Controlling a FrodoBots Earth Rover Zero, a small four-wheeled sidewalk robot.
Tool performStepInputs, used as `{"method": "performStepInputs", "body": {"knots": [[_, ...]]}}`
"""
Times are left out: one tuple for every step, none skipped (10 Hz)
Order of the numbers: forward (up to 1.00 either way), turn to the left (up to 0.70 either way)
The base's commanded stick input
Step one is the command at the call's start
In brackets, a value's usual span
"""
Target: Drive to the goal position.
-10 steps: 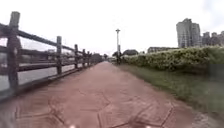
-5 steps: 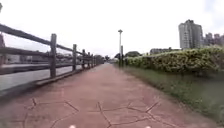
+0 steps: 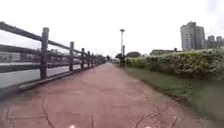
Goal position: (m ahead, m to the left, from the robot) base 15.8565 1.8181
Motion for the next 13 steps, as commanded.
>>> {"method": "performStepInputs", "body": {"knots": [[1.0,0.0],[1.0,-0.03],[1.0,-0.38],[1.0,-0.13],[1.0,0.02],[1.0,0.02],[1.0,0.02],[1.0,0.02],[1.0,0.02],[1.0,0.02],[1.0,0.02],[1.0,0.02],[1.0,0.02]]}}
